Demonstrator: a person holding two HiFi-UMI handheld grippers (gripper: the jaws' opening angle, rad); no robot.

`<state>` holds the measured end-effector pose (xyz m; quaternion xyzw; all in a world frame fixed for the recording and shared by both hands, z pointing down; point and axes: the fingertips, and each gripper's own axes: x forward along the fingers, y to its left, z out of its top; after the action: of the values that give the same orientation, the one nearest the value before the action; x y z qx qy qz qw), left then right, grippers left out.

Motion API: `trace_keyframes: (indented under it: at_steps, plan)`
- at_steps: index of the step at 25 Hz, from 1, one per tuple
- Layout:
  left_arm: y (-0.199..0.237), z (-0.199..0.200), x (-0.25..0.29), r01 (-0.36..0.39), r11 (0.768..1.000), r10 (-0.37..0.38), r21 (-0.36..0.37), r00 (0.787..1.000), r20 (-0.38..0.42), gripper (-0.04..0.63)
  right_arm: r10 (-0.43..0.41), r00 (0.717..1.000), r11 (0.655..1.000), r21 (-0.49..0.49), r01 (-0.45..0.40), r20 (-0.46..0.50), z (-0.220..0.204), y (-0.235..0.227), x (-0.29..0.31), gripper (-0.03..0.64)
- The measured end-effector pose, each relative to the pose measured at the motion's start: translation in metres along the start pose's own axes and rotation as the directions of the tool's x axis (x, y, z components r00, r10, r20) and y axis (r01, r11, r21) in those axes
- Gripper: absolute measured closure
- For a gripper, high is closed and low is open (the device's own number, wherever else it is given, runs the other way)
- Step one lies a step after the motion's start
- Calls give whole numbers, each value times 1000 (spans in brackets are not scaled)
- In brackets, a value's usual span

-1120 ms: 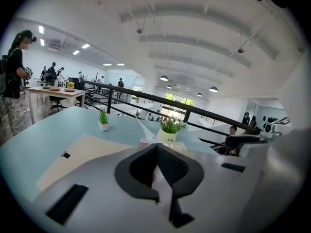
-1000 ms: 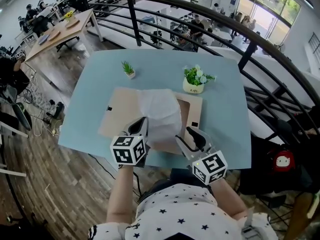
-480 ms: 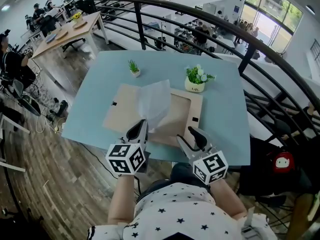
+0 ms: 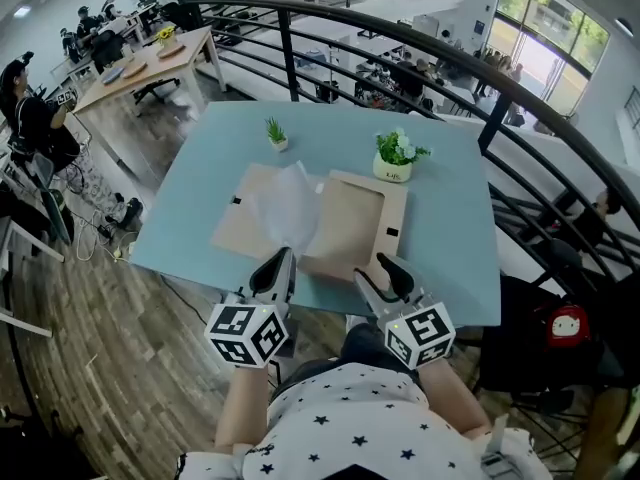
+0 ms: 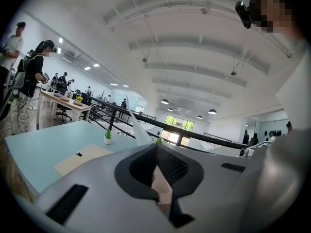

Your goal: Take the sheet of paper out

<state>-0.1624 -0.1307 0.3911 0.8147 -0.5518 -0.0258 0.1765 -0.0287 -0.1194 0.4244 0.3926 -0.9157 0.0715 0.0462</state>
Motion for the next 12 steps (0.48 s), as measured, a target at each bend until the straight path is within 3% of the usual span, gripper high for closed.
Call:
trace_keyframes:
  at_steps: [12]
  plan:
    - [-13, 1, -22, 29, 1000, -29, -5, 999, 20, 594, -30, 1000, 1000, 0, 30, 2, 0, 1, -10, 428]
